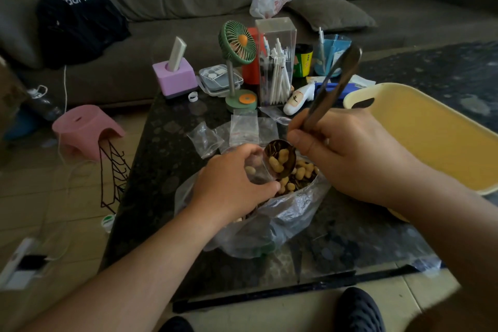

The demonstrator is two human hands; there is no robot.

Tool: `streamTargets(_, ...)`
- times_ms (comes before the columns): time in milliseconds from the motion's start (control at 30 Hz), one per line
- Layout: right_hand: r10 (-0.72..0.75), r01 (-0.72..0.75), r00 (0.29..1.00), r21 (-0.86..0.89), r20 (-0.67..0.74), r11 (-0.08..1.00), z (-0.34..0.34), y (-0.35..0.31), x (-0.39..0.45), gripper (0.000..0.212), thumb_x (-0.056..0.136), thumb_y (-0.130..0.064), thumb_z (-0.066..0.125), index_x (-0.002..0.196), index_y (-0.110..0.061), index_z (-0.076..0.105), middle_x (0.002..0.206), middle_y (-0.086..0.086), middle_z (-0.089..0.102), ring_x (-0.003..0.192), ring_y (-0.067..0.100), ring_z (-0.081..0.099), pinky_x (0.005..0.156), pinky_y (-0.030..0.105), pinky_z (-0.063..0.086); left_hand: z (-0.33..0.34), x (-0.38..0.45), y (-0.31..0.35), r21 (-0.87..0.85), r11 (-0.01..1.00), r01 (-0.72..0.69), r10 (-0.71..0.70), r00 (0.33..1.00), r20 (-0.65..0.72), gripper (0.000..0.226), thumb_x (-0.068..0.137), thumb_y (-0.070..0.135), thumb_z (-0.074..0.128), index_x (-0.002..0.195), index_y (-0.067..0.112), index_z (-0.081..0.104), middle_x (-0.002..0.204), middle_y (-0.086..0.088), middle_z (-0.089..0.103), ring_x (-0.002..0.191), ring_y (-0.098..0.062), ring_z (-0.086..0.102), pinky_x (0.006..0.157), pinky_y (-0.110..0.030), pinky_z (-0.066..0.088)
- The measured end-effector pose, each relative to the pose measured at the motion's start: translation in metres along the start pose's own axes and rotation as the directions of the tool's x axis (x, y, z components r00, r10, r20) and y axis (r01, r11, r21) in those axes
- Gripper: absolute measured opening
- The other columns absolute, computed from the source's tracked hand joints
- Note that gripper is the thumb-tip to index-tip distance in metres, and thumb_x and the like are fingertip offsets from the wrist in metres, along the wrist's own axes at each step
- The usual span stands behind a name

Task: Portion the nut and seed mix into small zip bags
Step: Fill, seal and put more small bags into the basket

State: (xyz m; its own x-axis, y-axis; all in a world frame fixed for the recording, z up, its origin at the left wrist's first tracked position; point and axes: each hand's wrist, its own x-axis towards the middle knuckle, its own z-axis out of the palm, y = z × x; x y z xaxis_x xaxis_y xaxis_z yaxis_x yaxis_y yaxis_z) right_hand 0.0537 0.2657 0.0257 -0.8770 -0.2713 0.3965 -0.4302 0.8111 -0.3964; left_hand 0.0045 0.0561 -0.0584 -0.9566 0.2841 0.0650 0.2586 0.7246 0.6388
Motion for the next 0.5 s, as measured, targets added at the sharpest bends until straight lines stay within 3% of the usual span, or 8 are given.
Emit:
streamTargets(300,-0.078,0.078,0.997,-0.12,0.01,0.99,-0.0009,-0.0041,-0.0007,0.04,0.104,-0.048,0.035,0.107,-0.025,0.067,0.088,-0.007,0.065,0.077,0.017,0.061,0.067,0.043,0.053,0.0015,-0.0024,0.0017,-0.007,1.0,-0.024,0.024,0.999,-0.031,0.072,0.064,0.078,0.075,0.127,0.051,0.056,0.115,0.029,0.066,0.112,0.0,0.065,0.101,-0.044,0.056)
streamTargets(500,-0.126,0.118,0.991,-0.172,-0.036,0.978,-0.0029,-0.0072,0.0001,0.032,0.108,-0.04,0.038,0.105,-0.024,0.066,0.084,-0.012,0.056,0.071,0.012,0.052,0.06,0.035,0.045,0.0027,-0.0019,0.0013,-0.12,0.993,0.003,-0.009,0.999,-0.048,0.068,0.069,0.068,0.085,0.129,0.048,0.058,0.111,0.029,0.066,0.106,0.008,0.063,0.092,-0.027,0.056)
